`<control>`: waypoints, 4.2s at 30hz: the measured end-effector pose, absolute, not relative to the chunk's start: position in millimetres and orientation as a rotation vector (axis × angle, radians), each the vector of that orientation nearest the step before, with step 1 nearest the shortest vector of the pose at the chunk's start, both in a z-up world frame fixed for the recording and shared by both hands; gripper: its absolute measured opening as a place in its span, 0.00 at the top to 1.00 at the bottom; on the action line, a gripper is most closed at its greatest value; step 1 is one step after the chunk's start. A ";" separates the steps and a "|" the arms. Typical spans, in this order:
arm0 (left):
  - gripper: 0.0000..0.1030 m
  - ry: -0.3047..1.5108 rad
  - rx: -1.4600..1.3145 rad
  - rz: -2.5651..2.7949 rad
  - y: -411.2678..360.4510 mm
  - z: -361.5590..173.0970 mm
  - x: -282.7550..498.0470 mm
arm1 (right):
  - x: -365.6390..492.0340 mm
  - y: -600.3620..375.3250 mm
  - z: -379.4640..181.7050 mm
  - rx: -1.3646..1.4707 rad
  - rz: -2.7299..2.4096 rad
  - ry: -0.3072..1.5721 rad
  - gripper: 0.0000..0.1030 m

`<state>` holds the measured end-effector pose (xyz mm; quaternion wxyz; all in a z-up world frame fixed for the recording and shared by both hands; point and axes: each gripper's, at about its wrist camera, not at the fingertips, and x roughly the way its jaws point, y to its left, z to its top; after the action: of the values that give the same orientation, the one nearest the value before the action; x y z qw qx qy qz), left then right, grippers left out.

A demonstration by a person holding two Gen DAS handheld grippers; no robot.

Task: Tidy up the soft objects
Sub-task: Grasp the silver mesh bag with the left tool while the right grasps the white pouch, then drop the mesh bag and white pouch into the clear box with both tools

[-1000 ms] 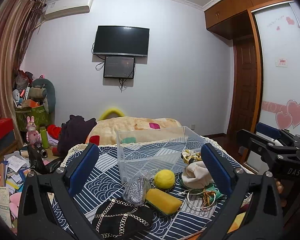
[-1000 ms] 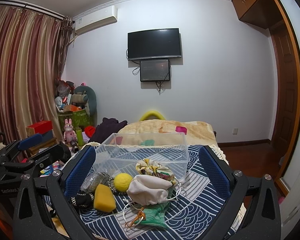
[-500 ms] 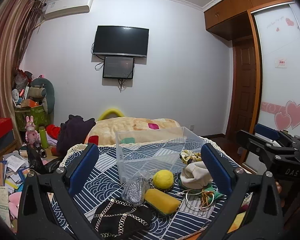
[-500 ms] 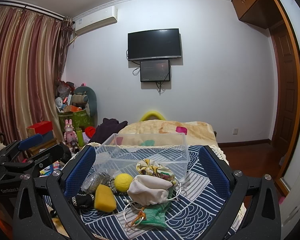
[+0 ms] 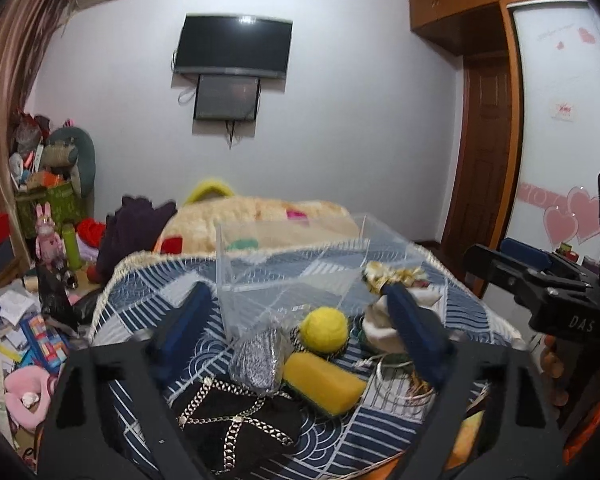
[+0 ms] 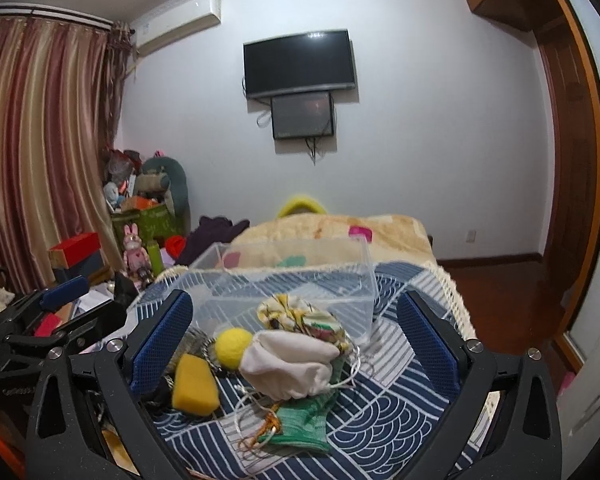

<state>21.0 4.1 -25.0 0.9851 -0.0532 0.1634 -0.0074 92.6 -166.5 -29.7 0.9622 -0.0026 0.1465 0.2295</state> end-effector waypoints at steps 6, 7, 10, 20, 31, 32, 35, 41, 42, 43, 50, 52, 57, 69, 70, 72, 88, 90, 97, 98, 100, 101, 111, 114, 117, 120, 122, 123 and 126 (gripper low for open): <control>0.34 0.436 -0.159 0.011 20.7 -52.2 48.5 | 108.2 -163.4 -49.8 -0.013 0.475 0.381 0.17; 0.36 0.449 -0.166 0.011 23.0 -56.6 51.9 | 110.0 -162.7 -52.1 -0.014 0.478 0.392 0.19; 0.39 0.498 -0.194 0.011 30.5 -70.6 61.5 | 116.2 -159.6 -61.2 -0.018 0.488 0.431 0.21; 0.45 0.608 -0.290 -0.003 45.9 -105.5 87.5 | 136.6 -141.7 -90.1 -0.033 0.525 0.567 0.31; 0.72 0.631 -0.361 -0.025 55.1 -108.0 86.6 | 137.8 -137.4 -94.7 -0.066 0.534 0.586 0.69; 0.73 0.628 -0.348 -0.020 53.4 -106.5 84.3 | 136.6 -139.2 -92.5 -0.063 0.538 0.579 0.71; 0.75 0.603 -0.308 -0.008 47.3 -96.6 77.0 | 132.5 -144.0 -84.5 -0.059 0.537 0.547 0.74; 0.75 0.502 -0.232 0.008 34.1 -63.6 54.2 | 118.3 -149.6 -64.1 -0.049 0.556 0.476 0.74; 0.75 0.490 -0.231 0.002 33.0 -58.6 51.3 | 115.9 -147.6 -61.2 -0.048 0.558 0.465 0.74; 0.75 0.478 -0.231 -0.001 32.2 -54.4 48.8 | 113.1 -148.6 -58.1 -0.048 0.563 0.453 0.74; 0.75 0.411 -0.227 -0.017 32.6 -25.3 35.7 | 101.7 -151.5 -35.0 -0.035 0.577 0.380 0.74; 0.75 0.398 -0.225 -0.016 33.4 -17.7 37.5 | 101.7 -152.6 -26.4 -0.029 0.576 0.359 0.74; 0.75 0.366 -0.226 -0.019 38.2 0.2 46.9 | 105.5 -154.2 -9.2 -0.024 0.574 0.318 0.74; 0.75 0.404 -0.190 -0.001 46.0 24.2 100.9 | 156.9 -133.3 24.0 -0.047 0.526 0.268 0.74; 0.75 0.411 -0.187 -0.002 46.0 23.9 105.0 | 161.7 -130.4 24.7 -0.051 0.519 0.270 0.74; 0.75 0.436 -0.179 -0.003 45.4 21.7 117.7 | 171.5 -123.8 24.7 -0.058 0.504 0.279 0.74; 0.75 0.765 -0.123 -0.039 33.6 -30.3 206.9 | 235.4 -86.6 -36.5 -0.211 0.517 0.596 0.74; 0.75 0.794 -0.113 -0.043 32.4 -35.8 210.8 | 238.9 -86.1 -43.8 -0.236 0.526 0.640 0.74; 0.69 0.853 -0.070 -0.047 26.7 -46.0 214.2 | 247.1 -87.8 -51.6 -0.274 0.552 0.735 0.71; 0.67 0.854 -0.065 -0.048 26.9 -45.6 214.1 | 247.4 -87.3 -51.6 -0.282 0.550 0.738 0.71; 0.58 0.854 -0.062 -0.056 26.4 -43.4 211.9 | 244.9 -88.2 -51.1 -0.288 0.567 0.746 0.64; 0.53 0.849 -0.064 -0.061 26.9 -40.8 209.4 | 245.9 -86.1 -49.9 -0.289 0.569 0.745 0.62; 0.32 0.684 -0.044 -0.044 34.3 5.6 154.1 | 204.1 -106.7 -13.5 -0.233 0.558 0.572 0.39; 0.20 0.627 -0.047 -0.021 37.2 14.5 130.9 | 188.3 -111.5 -2.1 -0.222 0.559 0.519 0.31; 0.12 0.593 -0.044 -0.003 38.9 16.9 109.0 | 171.3 -116.6 5.3 -0.228 0.548 0.462 0.27; 0.07 0.580 -0.032 0.020 39.5 11.7 90.3 | 158.2 -119.8 5.7 -0.232 0.547 0.437 0.25; 0.05 0.584 -0.030 0.030 39.8 4.8 80.2 | 149.8 -121.8 3.0 -0.232 0.543 0.426 0.23; 0.05 0.589 -0.031 0.030 40.4 0.6 75.4 | 145.3 -123.2 -0.1 -0.233 0.541 0.424 0.23; 0.05 0.601 -0.039 0.033 39.6 -13.5 62.7 | 136.7 -128.3 -10.9 -0.232 0.535 0.431 0.23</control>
<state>62.7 39.6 -13.5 0.9549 -0.0191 0.2958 0.0162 136.7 -128.3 -10.9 0.9350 -0.1133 0.2109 0.2618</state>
